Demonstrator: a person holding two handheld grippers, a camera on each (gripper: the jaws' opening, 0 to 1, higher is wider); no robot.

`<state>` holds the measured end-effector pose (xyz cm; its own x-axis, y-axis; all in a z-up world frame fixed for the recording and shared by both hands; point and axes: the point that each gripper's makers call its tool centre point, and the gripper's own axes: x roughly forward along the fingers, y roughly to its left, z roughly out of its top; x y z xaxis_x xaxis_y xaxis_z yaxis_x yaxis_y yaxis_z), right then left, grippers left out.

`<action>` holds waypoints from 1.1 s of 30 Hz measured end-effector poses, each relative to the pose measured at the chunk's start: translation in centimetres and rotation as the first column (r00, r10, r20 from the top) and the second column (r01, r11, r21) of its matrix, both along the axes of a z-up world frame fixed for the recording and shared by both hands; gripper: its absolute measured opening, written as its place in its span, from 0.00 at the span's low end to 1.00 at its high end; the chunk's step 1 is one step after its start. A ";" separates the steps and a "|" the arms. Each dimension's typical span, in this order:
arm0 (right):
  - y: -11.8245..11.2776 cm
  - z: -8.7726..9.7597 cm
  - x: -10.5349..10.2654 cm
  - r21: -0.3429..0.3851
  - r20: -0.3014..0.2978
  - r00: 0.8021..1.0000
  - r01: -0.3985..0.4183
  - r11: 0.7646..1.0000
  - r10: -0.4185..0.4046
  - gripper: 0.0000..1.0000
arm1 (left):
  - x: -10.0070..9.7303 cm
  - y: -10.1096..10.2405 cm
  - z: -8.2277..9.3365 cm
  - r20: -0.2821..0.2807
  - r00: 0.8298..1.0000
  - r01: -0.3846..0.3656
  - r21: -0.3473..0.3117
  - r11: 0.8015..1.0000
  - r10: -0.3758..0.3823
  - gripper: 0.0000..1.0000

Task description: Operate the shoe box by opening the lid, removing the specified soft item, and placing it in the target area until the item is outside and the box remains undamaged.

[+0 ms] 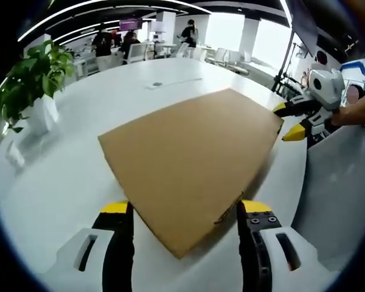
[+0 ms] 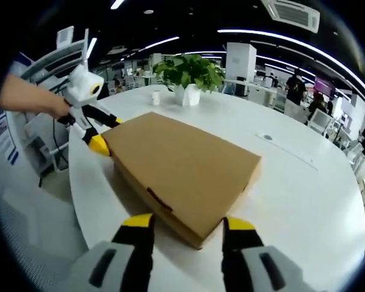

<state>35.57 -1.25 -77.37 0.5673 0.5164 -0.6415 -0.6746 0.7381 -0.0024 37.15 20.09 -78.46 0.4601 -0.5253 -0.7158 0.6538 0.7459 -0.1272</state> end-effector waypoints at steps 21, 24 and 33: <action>-0.6 -0.2 0.1 0.035 0.048 0.999 0.011 0.999 -0.012 0.33 | -0.8 0.8 -0.2 0.098 0.989 -0.107 -0.053 0.993 0.111 0.64; -0.5 -0.2 0.1 0.032 0.046 0.999 0.009 0.999 -0.011 0.34 | -0.7 1.3 -0.5 0.110 0.986 -0.123 -0.056 0.991 0.129 0.61; -0.6 -0.4 0.0 0.036 0.052 0.998 0.021 0.999 -0.023 0.34 | -1.2 1.8 -0.4 0.132 0.978 -0.153 -0.051 0.987 0.159 0.52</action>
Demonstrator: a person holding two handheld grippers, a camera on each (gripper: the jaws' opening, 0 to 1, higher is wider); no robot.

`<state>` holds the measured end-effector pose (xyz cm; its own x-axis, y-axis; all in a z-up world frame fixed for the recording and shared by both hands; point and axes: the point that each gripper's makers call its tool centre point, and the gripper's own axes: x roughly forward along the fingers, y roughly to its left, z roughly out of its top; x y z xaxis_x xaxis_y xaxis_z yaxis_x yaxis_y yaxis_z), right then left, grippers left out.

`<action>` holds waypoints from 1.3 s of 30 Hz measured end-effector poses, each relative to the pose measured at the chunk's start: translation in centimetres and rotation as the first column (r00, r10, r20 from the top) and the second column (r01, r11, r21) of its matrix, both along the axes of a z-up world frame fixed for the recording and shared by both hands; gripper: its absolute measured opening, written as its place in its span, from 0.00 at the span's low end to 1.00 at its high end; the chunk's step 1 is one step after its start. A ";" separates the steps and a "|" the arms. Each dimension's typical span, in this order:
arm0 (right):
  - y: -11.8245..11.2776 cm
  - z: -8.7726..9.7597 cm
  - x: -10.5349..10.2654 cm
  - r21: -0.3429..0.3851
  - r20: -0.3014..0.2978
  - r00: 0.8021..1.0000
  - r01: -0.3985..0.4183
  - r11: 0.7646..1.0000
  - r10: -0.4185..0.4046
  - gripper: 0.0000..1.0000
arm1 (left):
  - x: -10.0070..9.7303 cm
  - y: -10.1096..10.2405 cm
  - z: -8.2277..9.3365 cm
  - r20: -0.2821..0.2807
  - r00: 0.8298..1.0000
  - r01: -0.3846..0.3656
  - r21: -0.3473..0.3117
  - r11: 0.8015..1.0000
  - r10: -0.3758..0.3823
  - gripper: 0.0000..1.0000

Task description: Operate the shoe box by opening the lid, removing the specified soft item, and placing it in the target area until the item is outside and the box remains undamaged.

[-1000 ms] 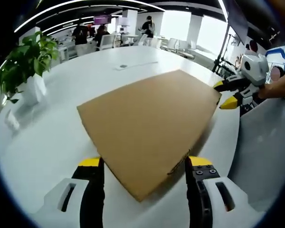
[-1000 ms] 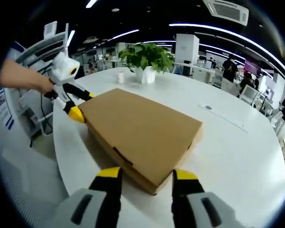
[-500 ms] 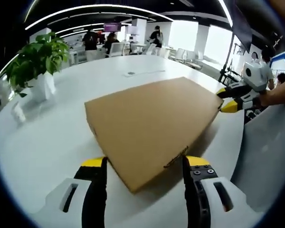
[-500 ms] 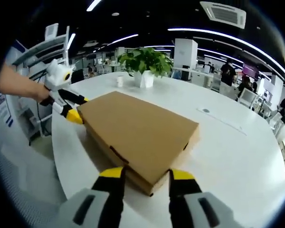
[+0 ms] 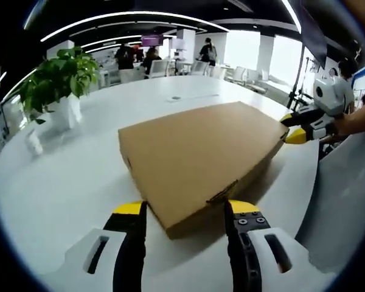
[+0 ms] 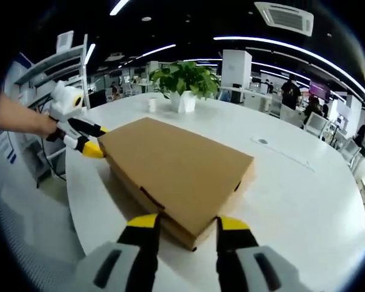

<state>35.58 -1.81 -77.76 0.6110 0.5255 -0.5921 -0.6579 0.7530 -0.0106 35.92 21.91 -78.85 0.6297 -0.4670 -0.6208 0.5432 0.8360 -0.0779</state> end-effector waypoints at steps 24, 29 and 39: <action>0.1 2.0 -0.3 0.034 -0.045 0.999 0.004 0.999 -0.002 0.33 | -0.2 0.0 1.9 -0.018 1.000 -0.006 0.011 1.000 0.007 0.52; 0.2 2.6 -0.2 0.048 -0.038 0.999 0.008 0.999 -0.006 0.34 | -0.2 0.0 2.7 -0.021 1.000 -0.004 0.004 1.000 0.004 0.52; 0.4 4.1 -0.1 0.071 -0.025 1.000 0.003 0.997 -0.001 0.37 | -0.4 -0.5 4.2 -0.015 1.000 0.016 0.007 1.000 -0.016 0.53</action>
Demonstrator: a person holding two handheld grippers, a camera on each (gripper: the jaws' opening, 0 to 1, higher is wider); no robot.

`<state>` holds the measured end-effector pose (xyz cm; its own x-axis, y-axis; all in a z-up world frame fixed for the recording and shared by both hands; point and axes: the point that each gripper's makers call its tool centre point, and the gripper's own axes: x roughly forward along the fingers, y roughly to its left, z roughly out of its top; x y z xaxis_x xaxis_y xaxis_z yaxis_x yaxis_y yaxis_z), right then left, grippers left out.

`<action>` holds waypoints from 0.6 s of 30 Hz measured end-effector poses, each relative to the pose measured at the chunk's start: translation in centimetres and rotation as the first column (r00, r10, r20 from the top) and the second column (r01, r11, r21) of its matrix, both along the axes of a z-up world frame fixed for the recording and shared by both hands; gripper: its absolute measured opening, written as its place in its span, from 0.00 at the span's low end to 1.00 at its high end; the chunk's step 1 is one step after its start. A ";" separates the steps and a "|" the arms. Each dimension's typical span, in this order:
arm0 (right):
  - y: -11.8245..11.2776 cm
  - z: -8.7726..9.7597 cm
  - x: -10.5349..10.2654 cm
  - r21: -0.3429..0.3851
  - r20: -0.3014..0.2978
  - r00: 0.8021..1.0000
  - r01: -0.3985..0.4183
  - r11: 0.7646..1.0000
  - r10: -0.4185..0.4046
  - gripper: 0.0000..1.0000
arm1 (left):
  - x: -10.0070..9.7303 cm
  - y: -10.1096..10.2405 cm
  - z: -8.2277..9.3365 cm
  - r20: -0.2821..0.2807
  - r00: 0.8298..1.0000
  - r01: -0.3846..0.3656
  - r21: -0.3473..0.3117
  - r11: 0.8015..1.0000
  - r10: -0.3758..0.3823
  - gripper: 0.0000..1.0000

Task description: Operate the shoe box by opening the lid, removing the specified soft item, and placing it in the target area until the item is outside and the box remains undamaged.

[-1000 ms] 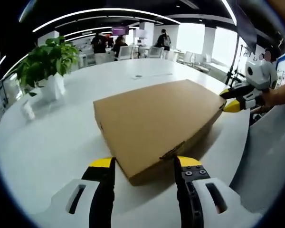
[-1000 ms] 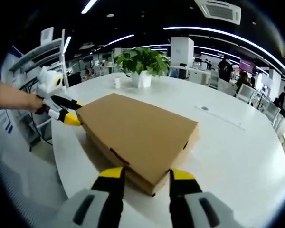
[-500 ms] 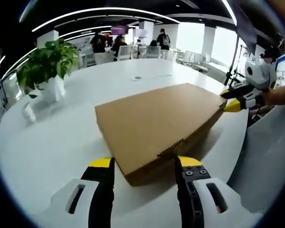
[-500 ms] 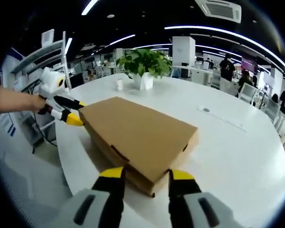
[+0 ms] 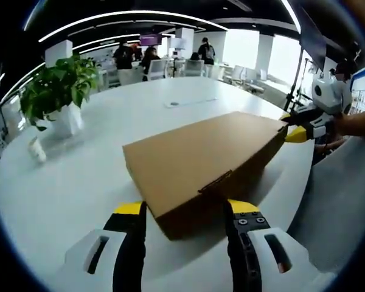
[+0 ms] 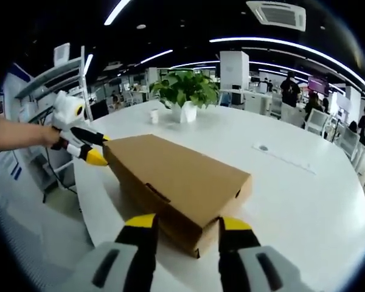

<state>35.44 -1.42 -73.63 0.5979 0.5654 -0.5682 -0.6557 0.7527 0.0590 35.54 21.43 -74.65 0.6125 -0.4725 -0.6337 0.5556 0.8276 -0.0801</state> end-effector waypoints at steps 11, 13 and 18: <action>0.4 1.7 0.1 0.001 0.029 0.999 -0.017 1.000 0.017 0.40 | -0.1 -0.2 1.7 0.012 0.999 0.031 0.015 0.999 -0.032 0.55; 0.4 2.0 0.2 -0.004 0.037 0.999 -0.024 1.000 0.024 0.41 | 0.1 -0.2 2.2 0.022 0.999 0.030 0.013 0.999 -0.030 0.55; 0.4 2.9 0.7 -0.005 0.056 0.998 -0.024 1.000 0.024 0.41 | 0.3 -0.3 3.0 0.042 0.999 0.031 0.021 0.999 -0.032 0.55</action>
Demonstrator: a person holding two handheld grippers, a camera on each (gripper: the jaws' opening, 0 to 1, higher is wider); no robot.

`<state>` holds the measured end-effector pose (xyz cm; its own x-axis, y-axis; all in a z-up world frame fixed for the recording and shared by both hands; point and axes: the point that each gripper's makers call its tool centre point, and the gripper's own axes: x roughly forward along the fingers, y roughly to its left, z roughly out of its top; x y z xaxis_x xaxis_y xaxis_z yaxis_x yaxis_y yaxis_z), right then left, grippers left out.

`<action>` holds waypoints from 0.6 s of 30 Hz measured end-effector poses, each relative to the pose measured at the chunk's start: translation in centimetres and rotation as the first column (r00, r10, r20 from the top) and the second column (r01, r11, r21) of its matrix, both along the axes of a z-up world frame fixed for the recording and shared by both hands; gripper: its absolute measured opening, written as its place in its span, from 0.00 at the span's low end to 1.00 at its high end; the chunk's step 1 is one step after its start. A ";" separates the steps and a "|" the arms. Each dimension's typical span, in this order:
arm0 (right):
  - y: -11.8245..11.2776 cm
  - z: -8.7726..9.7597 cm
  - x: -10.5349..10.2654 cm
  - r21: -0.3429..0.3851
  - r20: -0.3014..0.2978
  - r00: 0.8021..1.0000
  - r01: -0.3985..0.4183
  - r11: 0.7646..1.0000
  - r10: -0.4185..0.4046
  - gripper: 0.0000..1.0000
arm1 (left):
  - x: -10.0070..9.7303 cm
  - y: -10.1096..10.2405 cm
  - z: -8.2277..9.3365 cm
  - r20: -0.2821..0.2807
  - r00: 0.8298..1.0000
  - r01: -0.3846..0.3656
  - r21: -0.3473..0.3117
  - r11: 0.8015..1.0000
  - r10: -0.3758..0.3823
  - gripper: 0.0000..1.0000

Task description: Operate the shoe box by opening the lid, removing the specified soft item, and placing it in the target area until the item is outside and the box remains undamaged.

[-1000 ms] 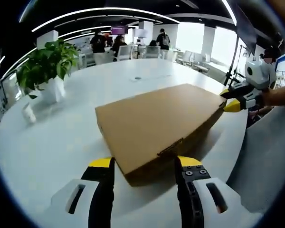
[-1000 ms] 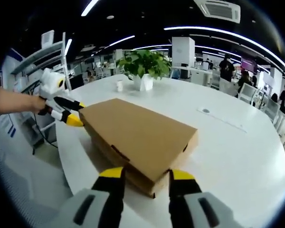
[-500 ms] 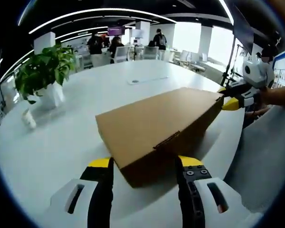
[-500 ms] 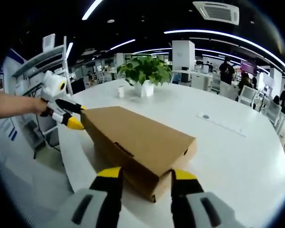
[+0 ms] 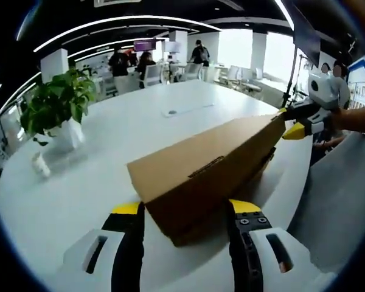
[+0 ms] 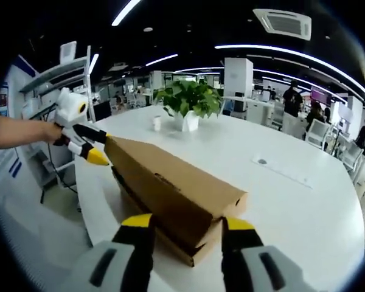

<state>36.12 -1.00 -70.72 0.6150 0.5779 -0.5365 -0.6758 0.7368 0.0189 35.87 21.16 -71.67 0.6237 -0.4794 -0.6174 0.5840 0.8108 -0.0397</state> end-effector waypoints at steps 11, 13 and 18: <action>-0.1 1.6 1.2 0.007 0.038 0.999 0.012 1.000 -0.012 0.41 | 1.2 0.1 1.8 0.037 0.999 -0.014 0.001 1.000 0.014 0.55; -0.1 1.9 1.4 0.002 0.047 0.999 0.011 1.000 -0.011 0.40 | 1.4 0.1 2.0 0.044 0.999 -0.018 0.002 1.000 0.018 0.54; -0.3 2.4 2.0 0.006 0.060 0.998 0.018 1.000 -0.018 0.38 | 1.8 0.1 2.5 0.059 0.998 -0.025 0.001 1.000 0.025 0.54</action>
